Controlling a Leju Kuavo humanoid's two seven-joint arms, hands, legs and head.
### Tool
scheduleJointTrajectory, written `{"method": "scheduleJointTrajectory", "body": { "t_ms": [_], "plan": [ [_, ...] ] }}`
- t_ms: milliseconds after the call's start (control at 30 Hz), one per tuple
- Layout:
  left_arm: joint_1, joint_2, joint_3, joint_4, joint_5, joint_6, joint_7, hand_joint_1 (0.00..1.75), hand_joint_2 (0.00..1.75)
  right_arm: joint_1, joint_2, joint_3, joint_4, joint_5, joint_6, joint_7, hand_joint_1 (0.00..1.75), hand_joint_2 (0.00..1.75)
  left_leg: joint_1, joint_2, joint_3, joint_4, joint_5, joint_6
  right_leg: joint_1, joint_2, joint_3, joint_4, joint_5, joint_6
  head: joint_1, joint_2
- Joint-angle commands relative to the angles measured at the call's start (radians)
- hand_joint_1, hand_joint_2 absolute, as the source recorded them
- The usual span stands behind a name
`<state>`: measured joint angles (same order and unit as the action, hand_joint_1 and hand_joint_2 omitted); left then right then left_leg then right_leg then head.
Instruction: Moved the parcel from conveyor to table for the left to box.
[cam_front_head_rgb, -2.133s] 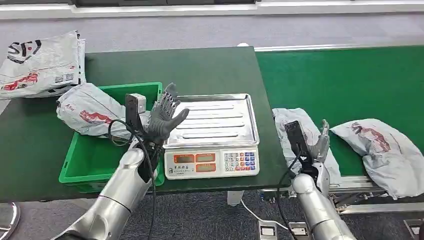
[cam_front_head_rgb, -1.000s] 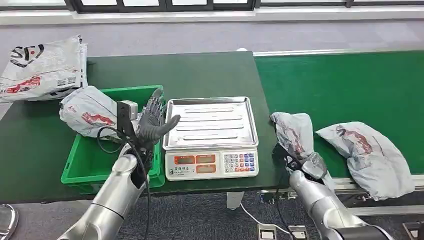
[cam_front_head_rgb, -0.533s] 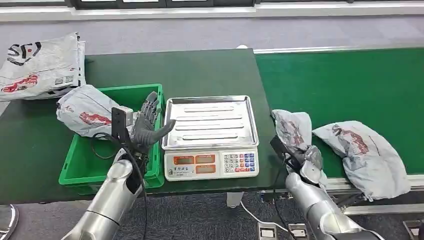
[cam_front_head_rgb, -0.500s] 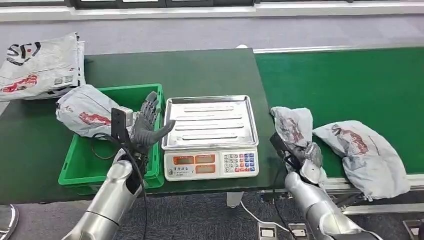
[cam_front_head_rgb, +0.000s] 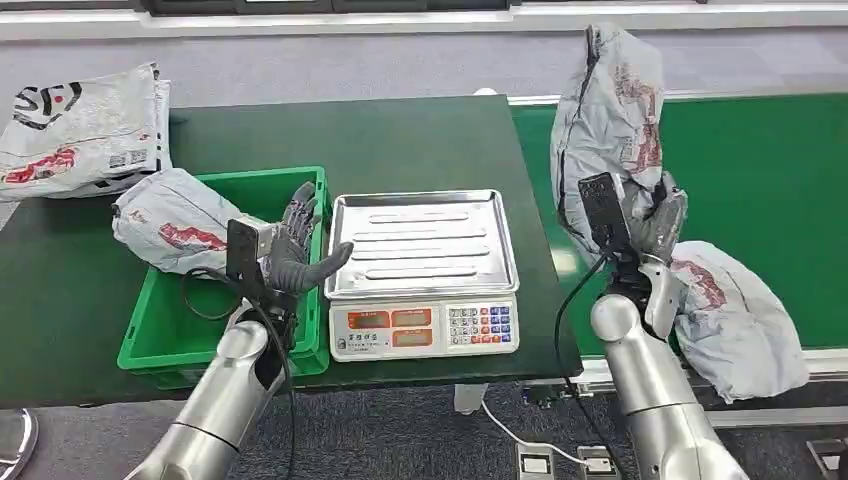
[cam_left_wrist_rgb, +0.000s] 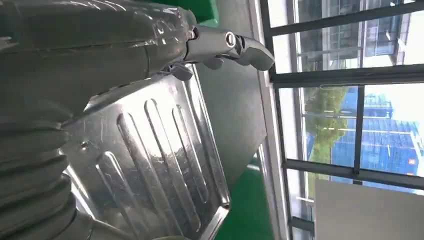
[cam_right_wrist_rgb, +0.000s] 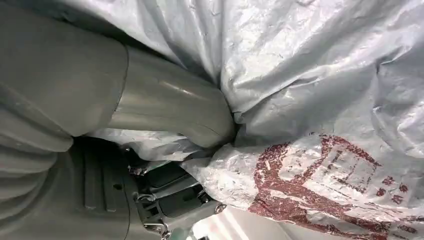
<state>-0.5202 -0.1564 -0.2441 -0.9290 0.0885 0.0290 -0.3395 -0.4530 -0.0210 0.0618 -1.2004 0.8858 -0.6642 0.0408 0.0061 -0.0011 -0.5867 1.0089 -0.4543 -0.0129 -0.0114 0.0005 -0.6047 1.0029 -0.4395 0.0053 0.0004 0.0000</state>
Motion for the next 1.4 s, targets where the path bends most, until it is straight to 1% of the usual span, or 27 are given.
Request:
{"method": "scheduleJointTrajectory", "body": {
  "t_ms": [33, 333, 867, 900, 933, 1000, 1033, 1067, 1100, 1167, 1200, 1267, 1300, 1333, 1367, 1400],
  "plan": [
    [-0.099, -0.013, -0.022, 0.117, -0.002, -0.010, 0.005, 0.00, 1.75, -0.075, -0.004, 0.093, -0.023, -0.010, 0.028, 0.018, 1.75, 1.75, 0.000, 0.001, 0.000, 0.000, 0.001, 0.000, 0.000, 0.001, -0.001, 0.000, 0.001, -0.001, 0.000, 0.000],
    [-0.099, -0.012, -0.022, 0.118, -0.002, -0.009, 0.003, 0.00, 1.75, -0.072, -0.007, 0.092, -0.023, -0.012, 0.026, 0.017, 1.75, 1.75, 0.000, 0.001, 0.002, -0.002, 0.001, 0.000, 0.000, 0.001, 0.002, -0.002, 0.001, 0.000, 0.000, 0.000],
    [-0.099, -0.012, -0.022, 0.118, -0.002, -0.009, 0.003, 0.00, 1.75, -0.072, -0.007, 0.092, -0.023, -0.012, 0.026, 0.017, 1.75, 1.75, 0.000, 0.000, 0.000, 0.000, 0.001, 0.000, 0.000, 0.000, 0.000, 0.000, 0.000, 0.000, 0.000, 0.000],
    [-0.110, -0.014, -0.032, 0.132, -0.002, -0.011, 0.001, 0.00, 1.75, -0.087, -0.007, 0.121, -0.006, -0.039, 0.067, 0.014, 1.75, 1.75, 0.000, 0.001, 0.001, 0.000, 0.001, 0.000, 0.000, 0.001, 0.000, 0.000, 0.001, 0.000, 0.000, 0.000],
    [-0.118, -0.018, -0.036, 0.138, -0.001, -0.012, -0.001, 0.00, 1.75, -0.103, -0.003, 0.143, 0.017, -0.032, 0.083, 0.018, 1.75, 1.75, 0.000, 0.001, 0.000, 0.000, 0.001, 0.000, 0.000, 0.000, 0.000, 0.000, 0.000, 0.000, 0.000, 0.000],
    [-0.136, -0.025, -0.043, 0.151, 0.003, -0.012, -0.005, 0.00, 1.75, -0.145, 0.023, 0.190, 0.080, -0.053, 0.148, 0.035, 1.75, 1.75, 0.000, 0.002, -0.001, 0.001, 0.001, 0.000, 0.000, 0.002, -0.001, 0.001, 0.001, 0.000, 0.000, 0.000],
    [-0.146, -0.029, -0.046, 0.157, 0.007, -0.012, -0.007, 0.00, 1.75, -0.178, 0.050, 0.220, 0.135, -0.065, 0.197, 0.055, 1.75, 1.75, 0.000, 0.004, 0.000, 0.000, 0.000, 0.000, 0.000, 0.003, -0.001, 0.001, 0.001, 0.000, 0.000, 0.000],
    [-0.152, -0.032, -0.046, 0.160, 0.010, -0.008, -0.009, 0.00, 1.75, -0.201, 0.065, 0.241, 0.169, -0.044, 0.196, 0.076, 1.75, 1.75, 0.000, 0.003, -0.001, 0.001, 0.001, 0.000, 0.000, 0.003, -0.002, 0.001, 0.001, 0.000, 0.000, 0.000],
    [-0.160, -0.037, -0.043, 0.163, 0.010, 0.007, -0.017, 0.00, 1.75, -0.225, 0.091, 0.257, 0.213, -0.081, 0.237, 0.073, 1.75, 1.75, 0.000, 0.007, 0.000, 0.001, 0.000, 0.000, 0.000, 0.007, -0.002, 0.001, 0.002, 0.000, 0.000, 0.000],
    [-0.172, -0.043, -0.044, 0.173, -0.003, 0.054, -0.027, 0.00, 1.75, -0.251, 0.112, 0.291, 0.280, -0.075, 0.241, 0.075, 1.75, 1.75, 0.000, 0.008, 0.000, 0.000, 0.000, 0.000, 0.001, 0.008, -0.002, 0.001, 0.002, -0.001, 0.000, 0.000],
    [-0.181, -0.047, -0.038, 0.181, -0.010, 0.103, -0.030, 0.00, 1.75, -0.265, 0.128, 0.316, 0.333, -0.094, 0.290, 0.075, 1.75, 1.75, 0.000, 0.006, 0.001, 0.000, 0.001, -0.001, 0.000, 0.006, -0.002, 0.001, 0.002, -0.001, 0.000, 0.000],
    [-0.191, -0.045, -0.042, 0.187, -0.025, 0.139, -0.042, 0.00, 1.75, -0.278, 0.152, 0.337, 0.396, -0.125, 0.340, 0.077, 1.75, 1.75, 0.000, 0.004, 0.001, 0.000, 0.002, -0.002, 0.001, 0.004, -0.001, 0.001, 0.002, -0.001, 0.000, 0.000],
    [-0.190, -0.045, -0.036, 0.180, -0.034, 0.180, -0.052, 0.00, 1.75, -0.288, 0.163, 0.364, 0.434, -0.118, 0.352, 0.082, 1.75, 1.75, 0.000, 0.004, 0.002, -0.001, 0.002, -0.002, 0.001, 0.005, -0.001, 0.000, 0.003, -0.001, 0.000, 0.000],
    [-0.187, -0.043, -0.037, 0.172, -0.034, 0.184, -0.051, 0.00, 1.75, -0.293, 0.178, 0.360, 0.466, -0.169, 0.405, 0.082, 1.75, 1.75, 0.001, 0.005, 0.002, -0.001, 0.002, -0.002, 0.002, 0.005, 0.000, 0.000, 0.003, -0.002, 0.000, 0.000],
    [-0.186, -0.041, -0.035, 0.168, -0.030, 0.185, -0.047, 0.00, 1.75, -0.296, 0.181, 0.376, 0.488, -0.182, 0.422, 0.075, 1.75, 1.75, 0.001, 0.004, 0.001, -0.001, 0.002, -0.003, 0.002, 0.004, 0.000, 0.001, 0.002, -0.001, 0.000, 0.000],
    [-0.165, -0.037, -0.031, 0.137, -0.033, 0.236, -0.060, 0.00, 1.75, -0.262, 0.180, 0.377, 0.537, -0.285, 0.655, 0.108, 1.75, 1.75, 0.001, 0.004, 0.002, -0.002, 0.003, -0.003, 0.003, 0.004, 0.001, -0.001, 0.003, -0.001, 0.000, 0.000]
  ]
}}
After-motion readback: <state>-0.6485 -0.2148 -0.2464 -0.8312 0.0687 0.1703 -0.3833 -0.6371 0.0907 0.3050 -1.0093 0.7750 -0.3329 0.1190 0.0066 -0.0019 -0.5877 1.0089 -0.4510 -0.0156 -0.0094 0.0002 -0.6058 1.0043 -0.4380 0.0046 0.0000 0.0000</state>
